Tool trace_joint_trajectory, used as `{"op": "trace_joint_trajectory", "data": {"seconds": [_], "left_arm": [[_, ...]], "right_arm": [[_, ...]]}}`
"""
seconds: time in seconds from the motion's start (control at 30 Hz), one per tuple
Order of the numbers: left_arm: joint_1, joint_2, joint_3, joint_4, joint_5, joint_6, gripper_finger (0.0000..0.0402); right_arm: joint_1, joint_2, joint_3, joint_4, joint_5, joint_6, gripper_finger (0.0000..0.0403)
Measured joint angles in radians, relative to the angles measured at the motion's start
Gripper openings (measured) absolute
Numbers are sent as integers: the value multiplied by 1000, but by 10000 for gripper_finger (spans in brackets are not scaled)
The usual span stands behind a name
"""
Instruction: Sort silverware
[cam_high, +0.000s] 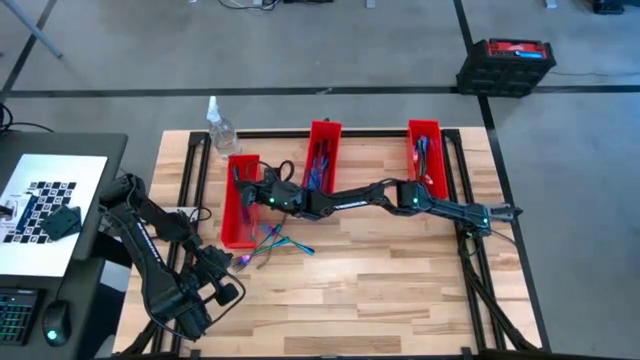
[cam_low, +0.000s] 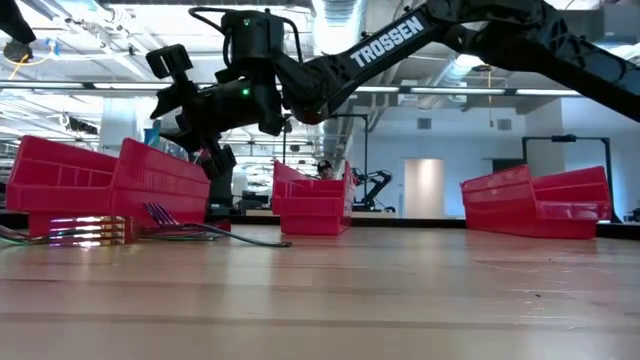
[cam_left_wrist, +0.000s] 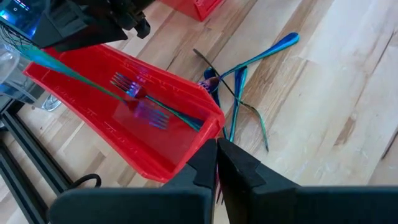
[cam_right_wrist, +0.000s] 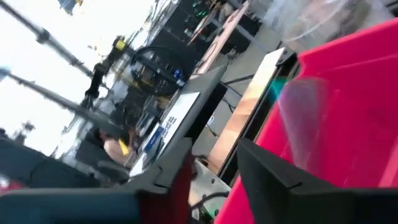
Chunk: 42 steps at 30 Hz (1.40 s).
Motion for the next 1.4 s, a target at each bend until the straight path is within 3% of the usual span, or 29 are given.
{"op": "trace_joint_trajectory", "data": {"seconds": [0.23, 0.43, 0.5, 0.67, 0.9, 1.3, 1.4], "left_arm": [[0, 0, 0, 0, 0, -1, 0], [0, 0, 0, 0, 0, 0, 0], [0, 0, 0, 0, 0, 1, 0], [0, 0, 0, 0, 0, 15, 0], [0, 0, 0, 5, 0, 17, 0], [0, 0, 0, 50, 3, 48, 0], [0, 0, 0, 51, 3, 49, 0]], "right_arm": [[8, -79, -2, -79, -322, -390, 173], [95, -240, 0, -603, -359, -834, 178], [133, -273, 0, -814, -359, -907, 176], [193, -251, -1, -1151, -357, -920, 163], [181, -153, -2, -1146, -240, -912, 137], [105, -133, -3, -1176, -231, -822, 133], [114, -135, -57, -1120, -241, -820, 133]]}}
